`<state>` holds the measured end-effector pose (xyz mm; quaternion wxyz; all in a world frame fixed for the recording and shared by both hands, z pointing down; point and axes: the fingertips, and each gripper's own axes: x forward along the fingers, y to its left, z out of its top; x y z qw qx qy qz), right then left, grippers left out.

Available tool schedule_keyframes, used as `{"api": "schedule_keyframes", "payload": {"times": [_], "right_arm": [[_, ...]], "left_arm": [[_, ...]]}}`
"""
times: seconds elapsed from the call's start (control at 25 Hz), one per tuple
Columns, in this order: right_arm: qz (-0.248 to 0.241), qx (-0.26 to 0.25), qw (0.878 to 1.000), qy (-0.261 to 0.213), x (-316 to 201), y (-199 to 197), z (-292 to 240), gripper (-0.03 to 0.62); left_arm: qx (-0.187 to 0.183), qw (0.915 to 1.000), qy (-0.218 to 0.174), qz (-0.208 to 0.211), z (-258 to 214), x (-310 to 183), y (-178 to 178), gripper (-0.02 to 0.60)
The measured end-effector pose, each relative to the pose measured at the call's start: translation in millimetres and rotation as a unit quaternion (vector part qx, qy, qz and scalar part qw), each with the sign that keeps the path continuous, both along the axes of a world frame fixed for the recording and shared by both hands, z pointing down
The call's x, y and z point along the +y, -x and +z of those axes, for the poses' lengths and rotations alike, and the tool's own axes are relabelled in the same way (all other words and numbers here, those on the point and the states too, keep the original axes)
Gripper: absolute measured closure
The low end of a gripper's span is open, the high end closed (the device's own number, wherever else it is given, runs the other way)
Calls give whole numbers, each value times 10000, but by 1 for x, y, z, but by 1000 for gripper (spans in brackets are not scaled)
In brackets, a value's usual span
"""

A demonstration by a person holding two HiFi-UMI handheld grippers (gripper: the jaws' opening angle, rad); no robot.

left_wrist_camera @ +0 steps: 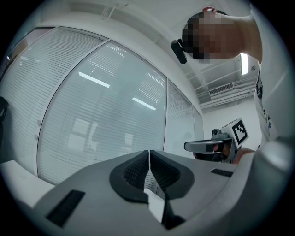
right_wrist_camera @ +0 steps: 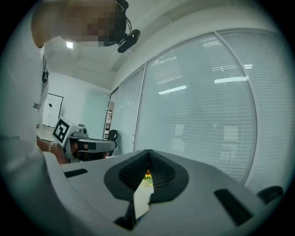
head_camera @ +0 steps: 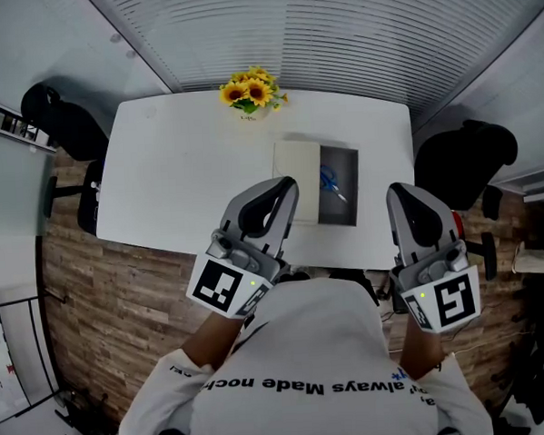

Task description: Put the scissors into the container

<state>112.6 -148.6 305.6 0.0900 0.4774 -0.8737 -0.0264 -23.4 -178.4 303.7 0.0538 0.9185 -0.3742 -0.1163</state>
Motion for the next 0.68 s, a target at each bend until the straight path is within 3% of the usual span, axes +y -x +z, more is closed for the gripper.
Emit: {"api": "schedule_keyframes", "payload": {"times": [0.68], "right_arm": [[42, -17, 10000, 3, 0, -4, 0, 588]], "left_arm": [[6, 10000, -6, 15, 0, 0, -4, 555]]}}
